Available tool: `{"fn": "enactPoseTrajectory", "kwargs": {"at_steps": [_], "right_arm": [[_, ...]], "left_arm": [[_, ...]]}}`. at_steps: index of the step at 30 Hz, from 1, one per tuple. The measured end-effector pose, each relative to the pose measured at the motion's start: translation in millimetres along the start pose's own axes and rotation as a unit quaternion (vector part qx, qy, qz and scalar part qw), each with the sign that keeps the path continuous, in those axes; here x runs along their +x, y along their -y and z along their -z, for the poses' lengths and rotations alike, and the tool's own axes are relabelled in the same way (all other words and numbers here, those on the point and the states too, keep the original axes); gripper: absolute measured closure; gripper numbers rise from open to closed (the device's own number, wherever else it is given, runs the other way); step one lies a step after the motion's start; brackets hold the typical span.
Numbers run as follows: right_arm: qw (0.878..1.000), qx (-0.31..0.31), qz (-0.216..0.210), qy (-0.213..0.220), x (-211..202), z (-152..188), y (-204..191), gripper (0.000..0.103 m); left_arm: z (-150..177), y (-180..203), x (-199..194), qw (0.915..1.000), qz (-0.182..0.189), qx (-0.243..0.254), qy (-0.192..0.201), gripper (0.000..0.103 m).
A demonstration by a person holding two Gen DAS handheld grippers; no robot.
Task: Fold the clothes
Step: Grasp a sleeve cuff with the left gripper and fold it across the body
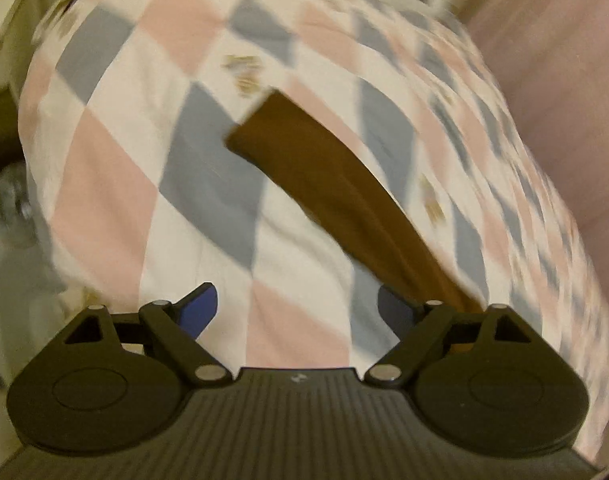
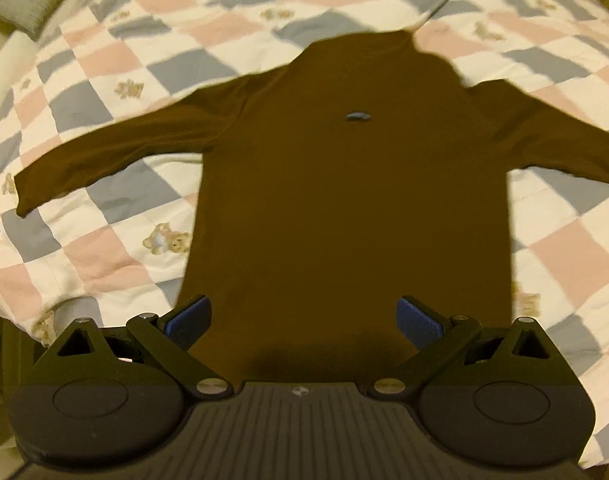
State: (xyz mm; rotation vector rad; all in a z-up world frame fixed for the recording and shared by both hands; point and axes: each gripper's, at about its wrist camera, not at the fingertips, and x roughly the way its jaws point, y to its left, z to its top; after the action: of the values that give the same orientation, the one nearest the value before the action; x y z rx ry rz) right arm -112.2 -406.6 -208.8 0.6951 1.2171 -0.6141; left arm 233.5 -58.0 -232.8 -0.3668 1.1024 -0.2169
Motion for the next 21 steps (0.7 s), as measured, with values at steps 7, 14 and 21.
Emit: {"fn": "enactPoseTrajectory", "kwargs": {"at_steps": [7,14,21], "right_arm": [[0.996,-0.043,0.032,-0.066,44.8,-25.4,-61.2,0.002],[0.993,-0.028,0.053,-0.102,68.5,-49.0,-71.9,0.002],[0.993,-0.05,0.046,-0.097,81.0,-64.1,-72.5,0.002]], "left_arm": [[-73.7,-66.1,101.0,0.9835,0.031,-0.176,0.027,0.036],[-88.1,-92.2,147.3,0.9604,0.047,-0.271,0.045,0.036],[-86.1,-81.7,157.2,0.9619,0.069,-0.257,0.064,0.083]]}}
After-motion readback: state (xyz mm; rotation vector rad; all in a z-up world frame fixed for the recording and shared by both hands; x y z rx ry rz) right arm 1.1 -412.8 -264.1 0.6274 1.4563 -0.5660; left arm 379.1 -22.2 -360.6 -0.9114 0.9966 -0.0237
